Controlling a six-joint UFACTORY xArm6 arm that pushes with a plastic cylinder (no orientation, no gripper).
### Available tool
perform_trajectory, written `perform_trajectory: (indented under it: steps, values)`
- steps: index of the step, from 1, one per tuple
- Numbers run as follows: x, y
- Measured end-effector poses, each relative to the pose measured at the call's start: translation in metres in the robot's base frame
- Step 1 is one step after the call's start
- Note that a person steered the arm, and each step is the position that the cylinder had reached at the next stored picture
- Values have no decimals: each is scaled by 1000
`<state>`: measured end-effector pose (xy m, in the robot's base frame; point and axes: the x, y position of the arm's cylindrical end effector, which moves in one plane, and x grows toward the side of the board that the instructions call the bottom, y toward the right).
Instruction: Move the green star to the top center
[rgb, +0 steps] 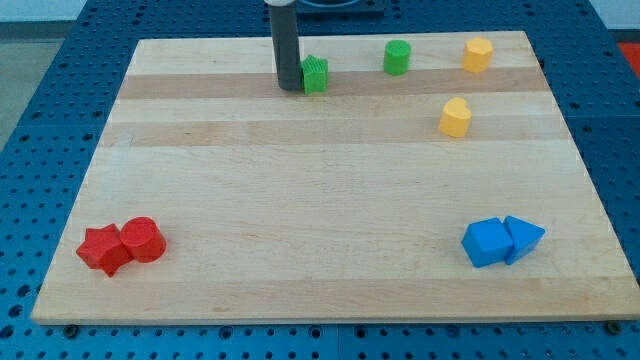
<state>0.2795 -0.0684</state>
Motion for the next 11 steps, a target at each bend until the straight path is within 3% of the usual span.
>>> perform_trajectory:
  steps: [1, 3, 4, 6, 7, 8, 9, 10, 11]
  values:
    - [-16, -14]
    - [58, 8]
    - [48, 39]
    - [-16, 38]
    - [10, 54]
    - [49, 106]
    - [50, 176]
    - [11, 207]
    - [-14, 203]
